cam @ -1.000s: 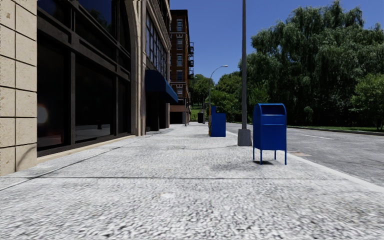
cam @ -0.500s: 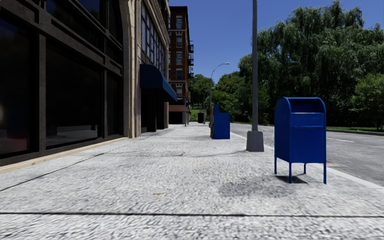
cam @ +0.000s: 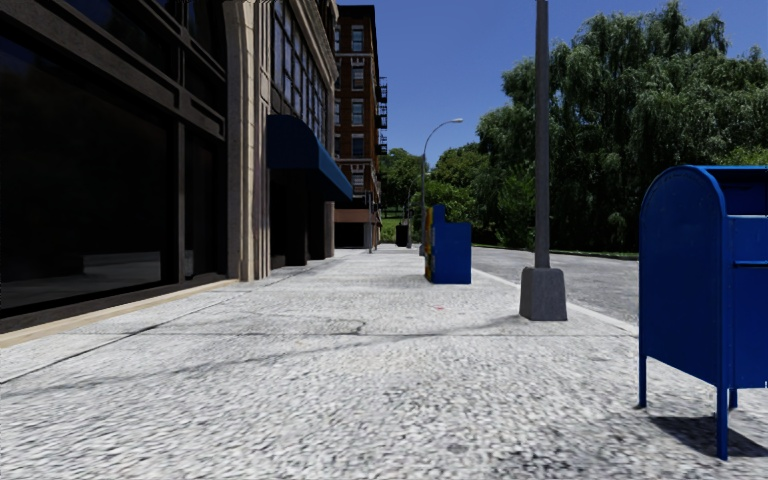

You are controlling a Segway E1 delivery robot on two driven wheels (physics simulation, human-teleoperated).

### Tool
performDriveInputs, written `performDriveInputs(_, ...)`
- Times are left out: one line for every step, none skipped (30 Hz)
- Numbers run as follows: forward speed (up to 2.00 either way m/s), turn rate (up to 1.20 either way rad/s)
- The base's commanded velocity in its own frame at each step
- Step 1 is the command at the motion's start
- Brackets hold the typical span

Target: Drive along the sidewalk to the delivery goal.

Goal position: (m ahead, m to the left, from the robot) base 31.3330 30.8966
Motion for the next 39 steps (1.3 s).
performDriveInputs(2.0, 0.0)
performDriveInputs(2.0, 0.0)
performDriveInputs(2.0, 0.0)
performDriveInputs(2.0, 0.0)
performDriveInputs(2.0, 0.0)
performDriveInputs(2.0, 0.0)
performDriveInputs(2.0, 0.0)
performDriveInputs(2.0, 0.0)
performDriveInputs(2.0, 0.0)
performDriveInputs(2.0, 0.0)
performDriveInputs(2.0, 0.0)
performDriveInputs(2.0, 0.0)
performDriveInputs(2.0, 0.0)
performDriveInputs(2.0, 0.0)
performDriveInputs(2.0, 0.0)
performDriveInputs(2.0, 0.0)
performDriveInputs(2.0, 0.0)
performDriveInputs(2.0, 0.0)
performDriveInputs(2.0, 0.0)
performDriveInputs(2.0, 0.0)
performDriveInputs(2.0, 0.0)
performDriveInputs(2.0, 0.0)
performDriveInputs(2.0, 0.0)
performDriveInputs(2.0, 0.0)
performDriveInputs(2.0, 0.0)
performDriveInputs(2.0, 0.0)
performDriveInputs(2.0, 0.0)
performDriveInputs(2.0, 0.0)
performDriveInputs(2.0, 0.0)
performDriveInputs(2.0, 0.0)
performDriveInputs(2.0, 0.0)
performDriveInputs(2.0, 0.0)
performDriveInputs(2.0, 0.0)
performDriveInputs(2.0, 0.0)
performDriveInputs(2.0, 0.0)
performDriveInputs(2.0, 0.0)
performDriveInputs(2.0, 0.0)
performDriveInputs(2.0, 0.0)
performDriveInputs(2.0, 0.0)
